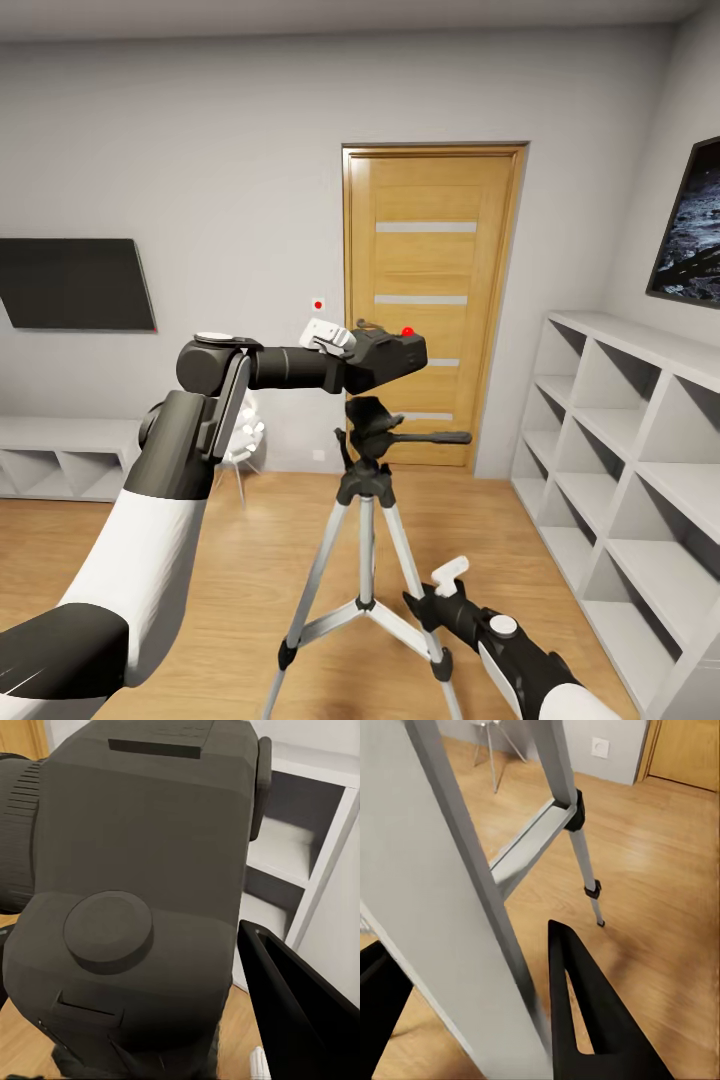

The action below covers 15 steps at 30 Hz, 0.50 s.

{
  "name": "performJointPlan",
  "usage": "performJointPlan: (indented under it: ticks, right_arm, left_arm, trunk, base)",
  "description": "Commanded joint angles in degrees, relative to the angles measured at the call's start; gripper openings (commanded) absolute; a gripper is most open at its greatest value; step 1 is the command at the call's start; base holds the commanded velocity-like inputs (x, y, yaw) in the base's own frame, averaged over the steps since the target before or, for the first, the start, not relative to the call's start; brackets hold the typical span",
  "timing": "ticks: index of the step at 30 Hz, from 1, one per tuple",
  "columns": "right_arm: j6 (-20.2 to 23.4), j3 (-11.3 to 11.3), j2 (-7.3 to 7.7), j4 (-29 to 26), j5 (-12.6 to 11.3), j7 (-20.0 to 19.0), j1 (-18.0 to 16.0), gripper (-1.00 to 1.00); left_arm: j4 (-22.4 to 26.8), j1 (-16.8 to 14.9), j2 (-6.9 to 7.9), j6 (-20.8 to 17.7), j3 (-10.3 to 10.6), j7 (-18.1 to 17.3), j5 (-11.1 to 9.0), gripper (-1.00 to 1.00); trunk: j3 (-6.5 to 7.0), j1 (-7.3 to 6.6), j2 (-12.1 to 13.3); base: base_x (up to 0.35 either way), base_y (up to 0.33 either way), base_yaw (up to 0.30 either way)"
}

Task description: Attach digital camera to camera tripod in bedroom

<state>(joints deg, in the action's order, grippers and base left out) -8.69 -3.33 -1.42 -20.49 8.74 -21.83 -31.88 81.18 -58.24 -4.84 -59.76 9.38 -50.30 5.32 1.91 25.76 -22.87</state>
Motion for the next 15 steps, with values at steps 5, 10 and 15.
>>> performJointPlan:
  ticks: [5,10,15]
  right_arm:
    - [-3.5,-2.6,0.0,0.1,1.6,1.0,0.0,-1.0]
    - [-4.7,-4.2,-0.02,0.4,2.0,2.9,0.0,-1.0]
    - [-5.1,-4.4,0.0,1.4,2.1,5.1,0.0,-1.0]
  left_arm:
    - [0.0,0.0,0.03,-0.2,-0.1,-0.7,0.5,-1.0]
    - [0.0,0.0,0.08,-0.2,-0.1,-0.7,0.5,-1.0]
    - [0.0,0.0,0.09,-0.2,-0.1,-0.7,0.5,-1.0]
  trunk:
    - [-0.02,0.02,-0.1]
    - [-0.02,0.02,-0.1]
    - [-0.02,0.02,-0.1]
  base:
    - [0.0,0.0,0.0]
    - [0.0,0.0,0.0]
    - [0.0,0.0,0.0]
